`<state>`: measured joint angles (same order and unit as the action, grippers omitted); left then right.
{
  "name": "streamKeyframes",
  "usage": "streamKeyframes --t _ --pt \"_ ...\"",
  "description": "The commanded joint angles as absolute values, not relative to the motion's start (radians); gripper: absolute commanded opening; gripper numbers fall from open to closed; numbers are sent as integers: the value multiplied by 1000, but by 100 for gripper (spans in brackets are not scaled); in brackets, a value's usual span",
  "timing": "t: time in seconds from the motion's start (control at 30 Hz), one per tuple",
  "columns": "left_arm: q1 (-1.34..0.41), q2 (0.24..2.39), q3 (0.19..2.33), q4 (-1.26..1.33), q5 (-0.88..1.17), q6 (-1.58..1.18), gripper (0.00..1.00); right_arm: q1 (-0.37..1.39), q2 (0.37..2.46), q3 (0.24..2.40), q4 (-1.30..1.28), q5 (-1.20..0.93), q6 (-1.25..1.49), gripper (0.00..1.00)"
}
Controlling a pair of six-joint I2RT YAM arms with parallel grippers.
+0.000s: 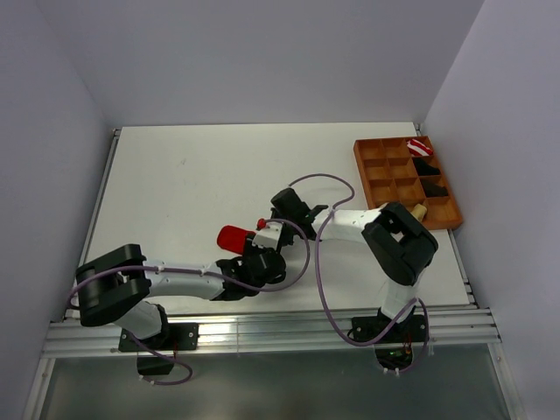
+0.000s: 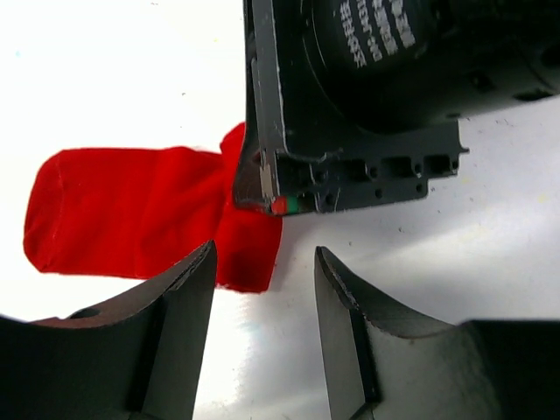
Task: Roll the socks
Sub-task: Roll the sock at the center of the board.
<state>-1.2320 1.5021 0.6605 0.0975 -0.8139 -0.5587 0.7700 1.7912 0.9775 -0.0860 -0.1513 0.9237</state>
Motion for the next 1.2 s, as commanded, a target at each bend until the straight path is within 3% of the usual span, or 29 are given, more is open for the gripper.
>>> streamKeyframes --t 0.0,0.27,0.5,0.6,0.77,0.93,1.03,1.07,1.17 --pt "-1235 1540 706 126 -857 -540 53 779 1824 999 -124 -147 900 0" --pt "-1235 1692 744 88 -928 -606 50 779 1825 982 -97 -167 908 0" --pt "-1223 1790 819 -151 -1008 -784 45 779 1818 962 -69 -175 905 0" --pt "-1206 1822 841 -219 -1006 -866 38 779 1818 953 -43 -196 911 0" --pt "-1192 1809 810 -213 -950 -900 2 778 1789 916 29 -215 919 1" --pt "-1158 1692 724 -108 -803 -874 0 762 1706 812 210 -221 966 24" --pt "-1129 1607 670 -46 -705 -871 0 750 1649 758 296 -197 980 43" --pt "-1121 1585 657 -19 -680 -874 0 747 1622 746 311 -189 980 54" --pt "-1051 1503 579 64 -545 -888 0 744 1574 704 357 -155 979 71"
